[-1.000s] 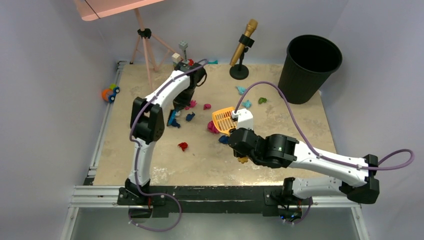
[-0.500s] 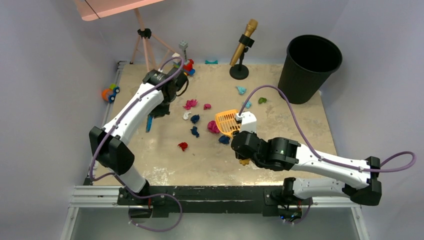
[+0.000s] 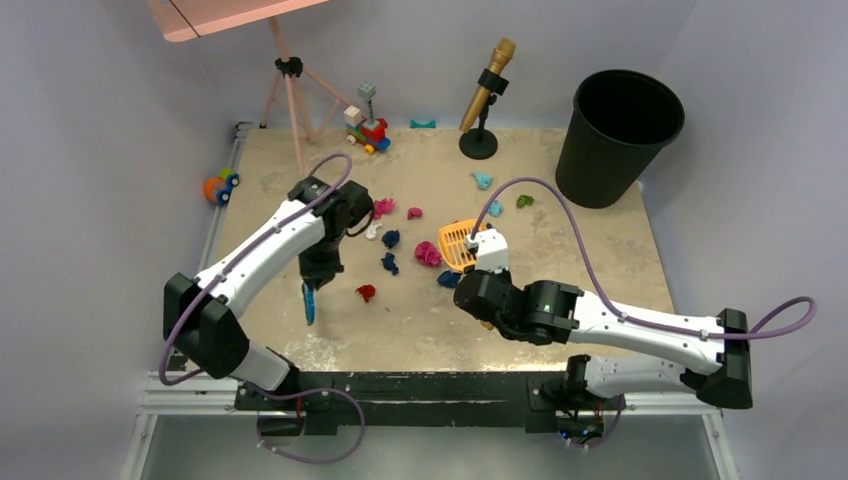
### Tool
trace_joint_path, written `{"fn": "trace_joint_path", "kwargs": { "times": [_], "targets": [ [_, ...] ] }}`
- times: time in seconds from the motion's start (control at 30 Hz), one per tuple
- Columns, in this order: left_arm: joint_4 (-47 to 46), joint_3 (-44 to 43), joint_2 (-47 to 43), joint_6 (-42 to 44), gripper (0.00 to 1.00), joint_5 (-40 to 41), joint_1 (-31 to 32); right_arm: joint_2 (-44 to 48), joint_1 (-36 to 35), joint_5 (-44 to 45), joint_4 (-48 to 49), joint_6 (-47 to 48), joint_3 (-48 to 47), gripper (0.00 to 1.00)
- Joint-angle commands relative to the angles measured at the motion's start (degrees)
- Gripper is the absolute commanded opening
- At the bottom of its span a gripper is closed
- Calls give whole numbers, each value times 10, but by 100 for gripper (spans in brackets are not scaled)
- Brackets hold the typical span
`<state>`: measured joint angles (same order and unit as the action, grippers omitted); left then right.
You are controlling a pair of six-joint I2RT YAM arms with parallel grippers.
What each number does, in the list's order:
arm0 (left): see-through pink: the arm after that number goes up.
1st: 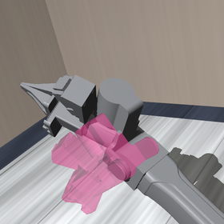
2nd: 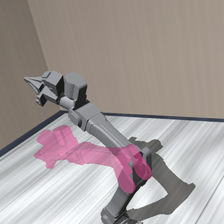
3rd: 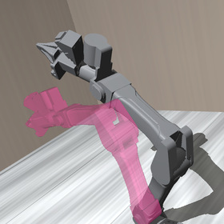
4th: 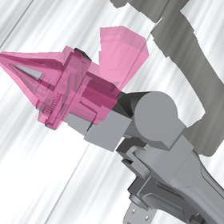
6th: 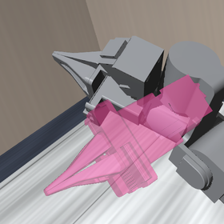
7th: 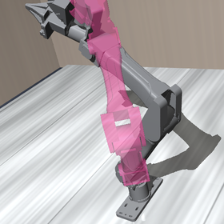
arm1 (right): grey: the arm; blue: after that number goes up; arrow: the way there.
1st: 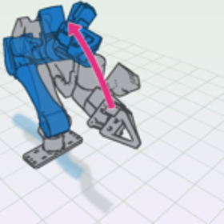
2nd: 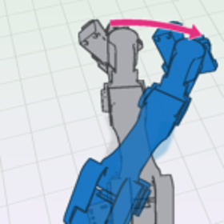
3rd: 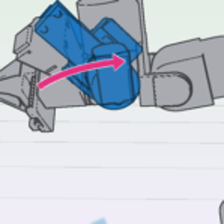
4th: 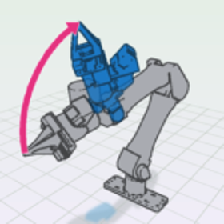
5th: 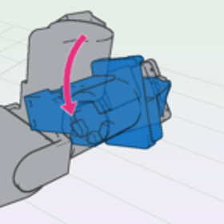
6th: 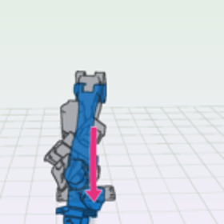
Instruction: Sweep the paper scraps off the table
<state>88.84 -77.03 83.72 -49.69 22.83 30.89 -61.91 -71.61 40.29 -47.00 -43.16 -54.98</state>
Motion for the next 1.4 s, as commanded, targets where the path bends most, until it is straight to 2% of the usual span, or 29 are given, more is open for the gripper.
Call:
{"fn": "trace_joint_path", "kwargs": {
  "times": [0.0, 0.13, 0.23, 0.37, 0.43, 0.6, 0.67, 0.77, 0.83, 0.9, 1.03, 1.13, 1.2, 1.27, 1.37],
  "targets": [
    [-4, -12, 62, -86, 0, -54, 37, -9, 0, 42, 44, 18, -6, 0],
    [-124, -13, 112, -110, 0, -123, 76, -9, 0, 27, 58, 38, -14, 0],
    [-128, -105, 194, -120, 0, -130, 99, -3, 0, 29, 54, 40, -20, 0],
    [-114, -245, 259, -87, 0, -152, 132, 9, 0, 42, 34, 23, -29, 0],
    [-105, -275, 256, -72, 0, -149, 136, 19, 1, 48, 26, 8, -31, 0],
    [-58, -287, 191, -38, 0, -46, 136, 46, 0, 47, 24, -30, -24, 0],
    [-57, -286, 172, -2, 0, -3, 130, 49, 0, 45, 25, -40, -20, 0],
    [-84, -277, 169, 105, 0, 43, 115, 38, 0, 47, 4, -57, -27, 0],
    [-74, -284, 186, 126, 0, 114, 92, 26, 1, 52, -35, -92, -43, 0],
    [-91, -287, 204, 163, 0, 145, 61, 16, 1, 49, -71, -117, -59, 0],
    [-199, -280, 223, 286, 0, 113, -6, 22, 0, 22, -101, -139, -65, 0],
    [-320, -261, 253, 419, 0, 167, -15, 43, 0, -1, -88, -143, -47, 0],
    [-360, -278, 292, 473, 0, 209, -16, 55, 0, -12, -82, -148, -36, 0],
    [-386, -304, 333, 527, 0, 196, -18, 63, 0, -18, -83, -154, -31, 0],
    [-381, -349, 384, 576, 0, 89, -16, 65, 0, -19, -90, -158, -33, 0]
  ]
}}
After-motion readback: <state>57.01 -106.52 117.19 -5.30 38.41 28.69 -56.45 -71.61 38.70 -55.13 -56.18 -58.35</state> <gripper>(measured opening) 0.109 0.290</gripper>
